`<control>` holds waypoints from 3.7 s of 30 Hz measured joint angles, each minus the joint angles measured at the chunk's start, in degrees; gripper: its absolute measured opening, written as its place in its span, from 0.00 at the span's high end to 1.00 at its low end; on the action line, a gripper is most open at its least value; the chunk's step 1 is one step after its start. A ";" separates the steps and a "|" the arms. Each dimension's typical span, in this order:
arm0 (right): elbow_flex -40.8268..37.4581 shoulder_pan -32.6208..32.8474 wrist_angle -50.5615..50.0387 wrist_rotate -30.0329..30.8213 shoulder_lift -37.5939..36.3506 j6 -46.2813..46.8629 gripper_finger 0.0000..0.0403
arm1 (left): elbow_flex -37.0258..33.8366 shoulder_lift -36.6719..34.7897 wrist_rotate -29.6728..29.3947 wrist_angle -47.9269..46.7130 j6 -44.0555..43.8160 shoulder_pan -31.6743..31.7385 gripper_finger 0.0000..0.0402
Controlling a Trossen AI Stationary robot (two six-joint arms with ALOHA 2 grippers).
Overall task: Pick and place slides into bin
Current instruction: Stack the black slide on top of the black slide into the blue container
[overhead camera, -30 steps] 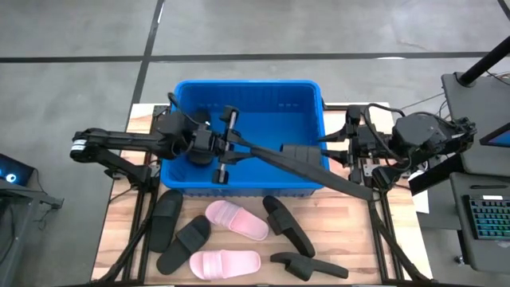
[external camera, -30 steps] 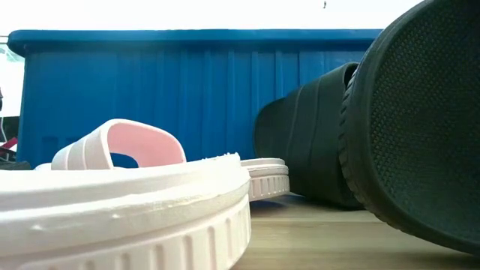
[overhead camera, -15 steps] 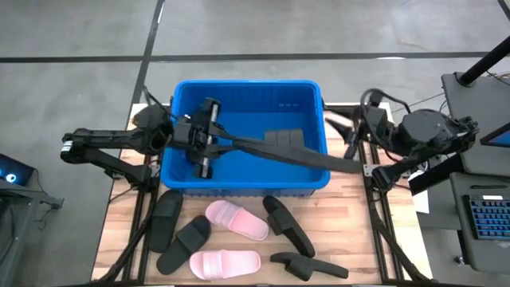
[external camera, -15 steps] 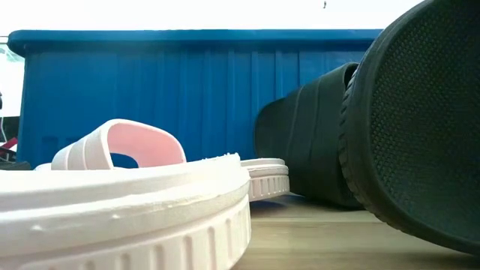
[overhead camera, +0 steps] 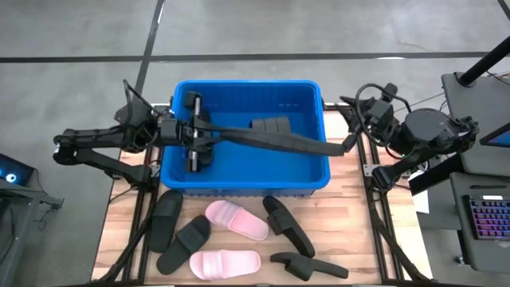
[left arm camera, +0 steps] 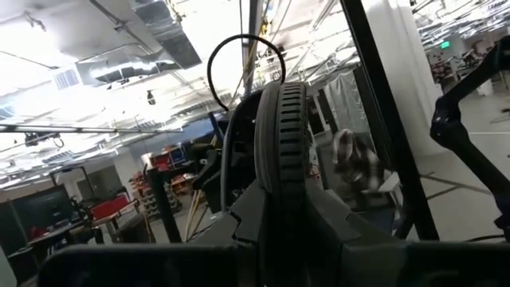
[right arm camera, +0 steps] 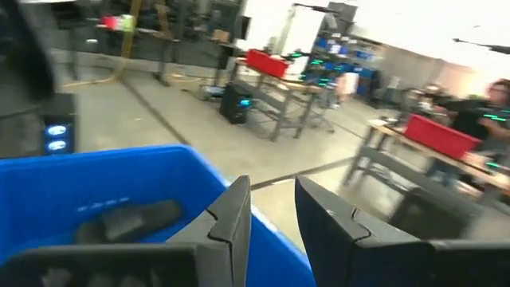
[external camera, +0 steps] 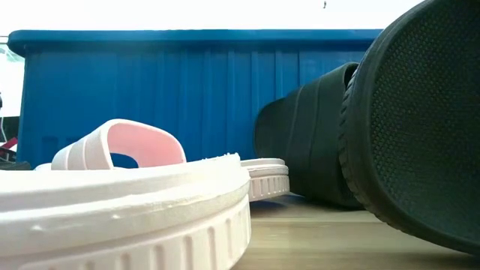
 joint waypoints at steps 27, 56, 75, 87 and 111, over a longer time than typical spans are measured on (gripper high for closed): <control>0.02 0.00 16.51 4.61 -3.03 -8.40 0.73 | 0.70 4.48 -33.12 -11.73 13.38 -0.78 0.93; 0.02 0.00 -6.21 -16.90 -0.29 0.26 0.54 | 13.15 21.27 -68.35 -14.37 43.63 -7.48 0.93; 0.00 -10.46 -7.22 -18.87 7.20 -41.53 0.48 | 15.23 21.23 -67.13 -14.40 43.67 -13.86 0.93; 0.00 -17.93 -4.36 -30.47 7.26 -46.56 0.48 | 15.72 21.26 -67.37 -14.11 43.73 -15.47 0.93; 0.00 -30.79 0.55 -40.90 13.86 -53.08 0.47 | 16.13 21.28 -68.03 -14.11 44.00 -16.04 0.93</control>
